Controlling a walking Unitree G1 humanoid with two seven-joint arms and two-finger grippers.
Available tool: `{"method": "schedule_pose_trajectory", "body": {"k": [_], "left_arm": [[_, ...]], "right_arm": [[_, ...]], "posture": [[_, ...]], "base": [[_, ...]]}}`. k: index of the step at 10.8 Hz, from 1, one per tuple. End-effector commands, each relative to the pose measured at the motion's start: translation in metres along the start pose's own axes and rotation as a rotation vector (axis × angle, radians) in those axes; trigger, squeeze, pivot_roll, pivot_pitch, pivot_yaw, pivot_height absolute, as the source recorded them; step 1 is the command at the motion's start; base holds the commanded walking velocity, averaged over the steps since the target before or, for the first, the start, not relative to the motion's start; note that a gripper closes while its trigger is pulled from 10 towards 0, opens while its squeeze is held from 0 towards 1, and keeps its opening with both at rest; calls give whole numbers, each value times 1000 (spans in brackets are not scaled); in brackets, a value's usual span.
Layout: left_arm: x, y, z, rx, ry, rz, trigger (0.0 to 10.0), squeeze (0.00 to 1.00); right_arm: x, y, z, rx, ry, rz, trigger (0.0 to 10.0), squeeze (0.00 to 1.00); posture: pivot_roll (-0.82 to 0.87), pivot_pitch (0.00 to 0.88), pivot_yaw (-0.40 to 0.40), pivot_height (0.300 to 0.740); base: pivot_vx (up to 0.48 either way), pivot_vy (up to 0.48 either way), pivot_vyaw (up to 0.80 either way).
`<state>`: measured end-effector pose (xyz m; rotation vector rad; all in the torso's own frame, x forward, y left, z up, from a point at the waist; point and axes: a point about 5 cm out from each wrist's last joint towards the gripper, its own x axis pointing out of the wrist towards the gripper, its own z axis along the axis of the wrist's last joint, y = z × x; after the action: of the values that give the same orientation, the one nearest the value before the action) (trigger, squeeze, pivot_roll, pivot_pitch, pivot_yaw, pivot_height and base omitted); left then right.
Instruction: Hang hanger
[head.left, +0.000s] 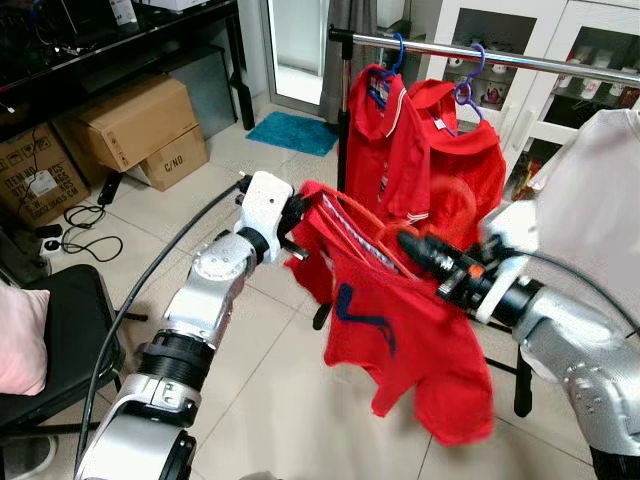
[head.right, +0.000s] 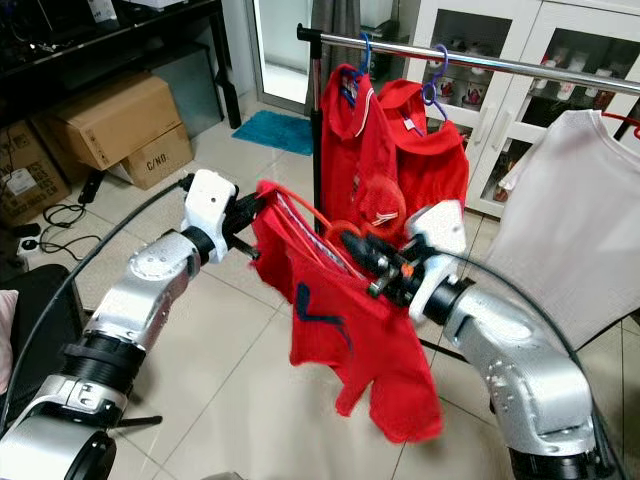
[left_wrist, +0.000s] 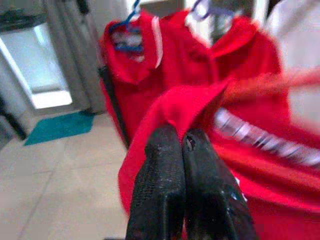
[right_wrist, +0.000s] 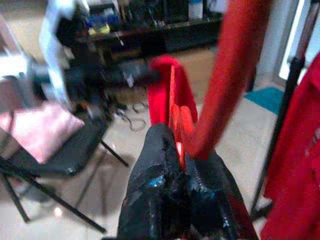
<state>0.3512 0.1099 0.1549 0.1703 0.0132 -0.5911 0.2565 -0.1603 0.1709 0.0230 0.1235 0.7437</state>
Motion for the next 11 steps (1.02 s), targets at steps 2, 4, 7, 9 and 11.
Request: {"method": "schedule_pose_trajectory", "body": {"k": [2,4,7,9,11], "left_arm": [[-2,-1,16,-15,-52,-70,0,0],[-4,-3,15,27,-11,-146,0,0],[-7,39,28,21,-43,111,0,0],[-14,56,41,-11,-94,131,0,0],[-12,66,44,-74,-127,211,0,0]], "right_arm": [[2,3,-6,-54,60,6,0,0],[3,2,-8,-96,93,-2,0,0],[-11,2,-10,-111,107,45,0,0],[-22,0,-15,-125,156,75,0,0],[-25,-2,-15,-78,114,78,0,0]], "posture": [[-109,0,59,740],[-110,0,63,740],[-113,0,62,740],[-114,0,64,740],[-115,0,67,740]], "base": [[0,0,0],[0,0,0],[0,0,0],[0,0,0],[0,0,0]]}}
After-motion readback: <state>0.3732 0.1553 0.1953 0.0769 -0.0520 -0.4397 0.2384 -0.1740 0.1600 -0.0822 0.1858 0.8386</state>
